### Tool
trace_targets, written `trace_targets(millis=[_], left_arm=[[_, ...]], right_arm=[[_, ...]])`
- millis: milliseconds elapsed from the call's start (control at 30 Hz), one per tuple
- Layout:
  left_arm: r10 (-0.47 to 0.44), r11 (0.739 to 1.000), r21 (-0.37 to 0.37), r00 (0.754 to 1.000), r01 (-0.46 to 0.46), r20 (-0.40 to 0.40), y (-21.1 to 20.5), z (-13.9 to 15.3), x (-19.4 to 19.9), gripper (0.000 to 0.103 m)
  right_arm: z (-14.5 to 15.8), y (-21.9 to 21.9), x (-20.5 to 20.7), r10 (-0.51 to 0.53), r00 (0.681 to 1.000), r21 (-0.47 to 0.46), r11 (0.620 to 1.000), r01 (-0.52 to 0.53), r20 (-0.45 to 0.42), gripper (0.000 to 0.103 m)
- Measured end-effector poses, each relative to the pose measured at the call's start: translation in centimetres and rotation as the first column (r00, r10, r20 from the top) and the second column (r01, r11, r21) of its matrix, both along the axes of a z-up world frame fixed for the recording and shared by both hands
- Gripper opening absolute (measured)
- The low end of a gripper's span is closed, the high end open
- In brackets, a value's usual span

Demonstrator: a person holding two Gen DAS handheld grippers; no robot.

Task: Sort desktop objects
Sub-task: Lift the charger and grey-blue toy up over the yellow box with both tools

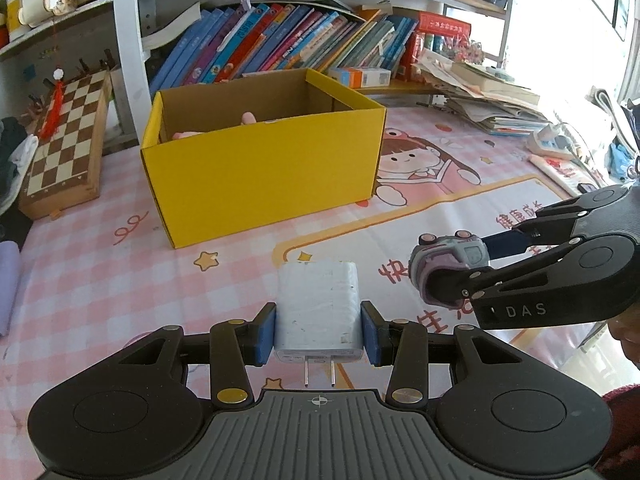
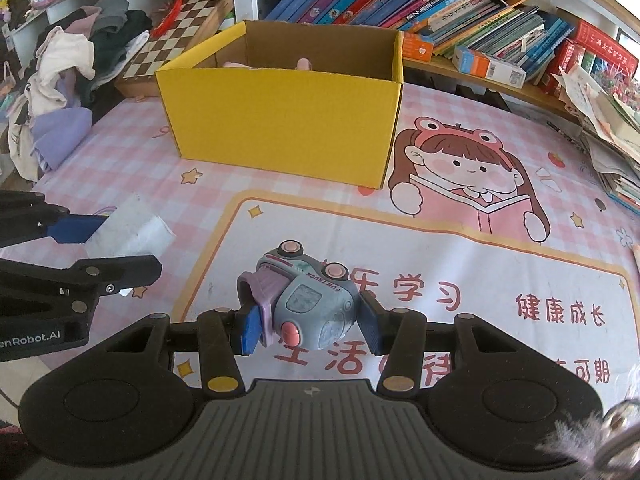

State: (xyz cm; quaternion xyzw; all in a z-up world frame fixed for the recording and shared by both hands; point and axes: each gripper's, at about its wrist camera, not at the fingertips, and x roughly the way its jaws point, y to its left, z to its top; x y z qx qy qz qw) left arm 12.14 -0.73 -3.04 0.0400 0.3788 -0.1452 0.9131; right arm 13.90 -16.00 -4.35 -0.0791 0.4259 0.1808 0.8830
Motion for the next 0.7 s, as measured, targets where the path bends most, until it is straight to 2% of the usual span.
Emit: trace_targets(millis=[300, 700], left_arm=[[0.010, 1.000, -0.007, 0.999, -0.009, 0.041, -0.6, 1.3, 0.9, 0.042], [0.009, 0.999, -0.034, 0.987, -0.004, 0.163, -1.7, 5.4, 4.0, 0.042]], right_arm=[[1.2, -0.7, 1.4, 0.003, 1.000, 0.020, 1.000, -0.004, 0.028, 0.046], [6.6, -1.1, 6.0, 0.038, 0.987, 0.098, 0.994, -0.053, 0.155, 0.046]])
